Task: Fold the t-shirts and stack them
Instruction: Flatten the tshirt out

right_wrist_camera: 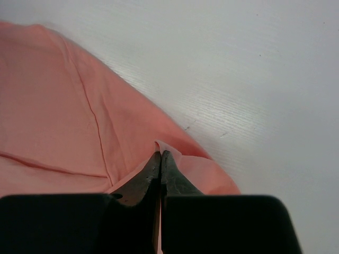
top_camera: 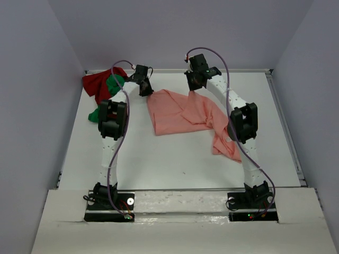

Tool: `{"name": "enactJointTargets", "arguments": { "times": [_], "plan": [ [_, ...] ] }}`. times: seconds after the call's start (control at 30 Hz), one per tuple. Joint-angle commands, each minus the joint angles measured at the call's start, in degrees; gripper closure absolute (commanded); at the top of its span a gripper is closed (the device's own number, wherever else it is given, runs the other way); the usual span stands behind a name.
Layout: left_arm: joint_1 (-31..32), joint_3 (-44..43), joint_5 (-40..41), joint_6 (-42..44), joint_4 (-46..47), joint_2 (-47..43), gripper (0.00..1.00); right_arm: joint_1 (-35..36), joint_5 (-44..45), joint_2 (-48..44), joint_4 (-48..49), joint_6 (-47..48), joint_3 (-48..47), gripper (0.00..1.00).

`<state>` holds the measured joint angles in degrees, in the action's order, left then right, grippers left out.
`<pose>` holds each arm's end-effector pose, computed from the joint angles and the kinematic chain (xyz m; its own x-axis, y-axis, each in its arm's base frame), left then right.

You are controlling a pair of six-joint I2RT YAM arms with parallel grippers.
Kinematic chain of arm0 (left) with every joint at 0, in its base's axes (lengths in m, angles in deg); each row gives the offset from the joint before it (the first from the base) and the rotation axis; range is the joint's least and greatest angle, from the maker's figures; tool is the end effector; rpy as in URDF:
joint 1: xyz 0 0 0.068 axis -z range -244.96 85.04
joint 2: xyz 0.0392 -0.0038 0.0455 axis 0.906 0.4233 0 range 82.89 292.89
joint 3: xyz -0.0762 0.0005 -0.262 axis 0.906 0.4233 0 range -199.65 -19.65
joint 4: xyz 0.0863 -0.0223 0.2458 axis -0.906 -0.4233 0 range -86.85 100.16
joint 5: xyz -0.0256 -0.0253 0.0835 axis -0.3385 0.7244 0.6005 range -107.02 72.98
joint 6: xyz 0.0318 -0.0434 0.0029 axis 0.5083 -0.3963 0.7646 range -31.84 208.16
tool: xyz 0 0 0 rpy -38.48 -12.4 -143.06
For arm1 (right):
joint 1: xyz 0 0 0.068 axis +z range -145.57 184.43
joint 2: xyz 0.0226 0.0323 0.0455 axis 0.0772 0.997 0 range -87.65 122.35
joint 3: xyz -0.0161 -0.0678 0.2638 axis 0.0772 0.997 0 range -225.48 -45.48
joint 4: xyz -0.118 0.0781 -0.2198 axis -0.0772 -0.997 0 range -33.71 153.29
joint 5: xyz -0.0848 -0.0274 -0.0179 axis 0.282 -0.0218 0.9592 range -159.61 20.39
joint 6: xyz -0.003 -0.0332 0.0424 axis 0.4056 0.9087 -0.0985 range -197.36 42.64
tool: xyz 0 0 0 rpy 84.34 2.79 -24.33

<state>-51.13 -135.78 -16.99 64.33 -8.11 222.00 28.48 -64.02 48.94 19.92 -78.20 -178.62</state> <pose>0.5351 -0.1317 0.1737 -0.6819 -0.2483 -0.6880 -0.0404 0.9520 -0.3035 0.4898 0.2148 0.2603 -0.6710 -0.2833 -0.6852 -0.3349 0.9403 -0.0609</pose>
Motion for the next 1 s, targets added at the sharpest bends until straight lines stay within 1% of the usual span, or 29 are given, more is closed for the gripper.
{"name": "enactJointTargets", "arguments": {
  "times": [0.0,0.03,0.07,0.13,0.27,0.37,0.5,0.67,0.73,0.87,0.9,0.93,0.97],
  "plan": [
    [0.4,0.3,-0.6,-0.2,-2.0,-0.6,0.86,0.2,0.5,-3.2,0.2,0.1,0.2,1.0],
    [0.4,0.5,1.2,-0.2,-2.0,-1.2,0.91,0.2,0.9,-3.2,0.3,-0.4,0.4,1.0],
    [0.4,0.9,1.5,-0.1,-2.1,-1.6,1.0,0.2,1.7,-3.2,0.3,-0.7,0.7,1.0],
    [0.4,1.6,2.3,0.1,-2.4,-2.5,1.0,0.2,4.6,-3.4,0.6,-1.4,2.0,1.0],
    [1.5,3.5,5.3,0.7,-3.5,-7.9,1.0,-0.9,15.4,-4.4,-0.1,-5.3,2.7,1.0],
    [2.8,3.8,6.1,1.2,-5.1,-12.4,1.0,-2.2,18.2,-8.3,-0.4,-6.7,4.5,1.0],
    [4.5,3.2,8.0,2.5,-8.0,-17.9,1.0,-2.8,20.1,-12.1,-0.6,-5.1,4.3,1.0],
    [6.9,3.7,11.7,3.9,-12.0,-25.7,1.0,-2.8,23.2,-17.1,-4.8,-2.8,0.2,1.0],
    [7.4,4.9,13.5,4.4,-13.2,-28.4,1.0,-3.3,25.1,-20.0,-5.4,-1.5,0.3,1.0],
    [7.8,7.7,15.3,5.2,-15.0,-37.0,1.0,-3.8,30.4,-24.0,-6.8,-0.3,0.9,1.0],
    [7.8,8.9,15.5,5.7,-15.3,-38.7,1.0,-3.8,33.6,-24.4,-7.9,0.0,0.8,1.0],
    [7.9,9.6,16.0,6.0,-15.7,-40.1,1.0,-3.8,34.9,-24.9,-8.5,0.2,0.8,1.0],
    [7.9,10.3,17.5,6.2,-16.3,-43.1,1.0,-4.5,37.9,-26.1,-9.0,-0.1,1.0,1.0]
  ]
}}
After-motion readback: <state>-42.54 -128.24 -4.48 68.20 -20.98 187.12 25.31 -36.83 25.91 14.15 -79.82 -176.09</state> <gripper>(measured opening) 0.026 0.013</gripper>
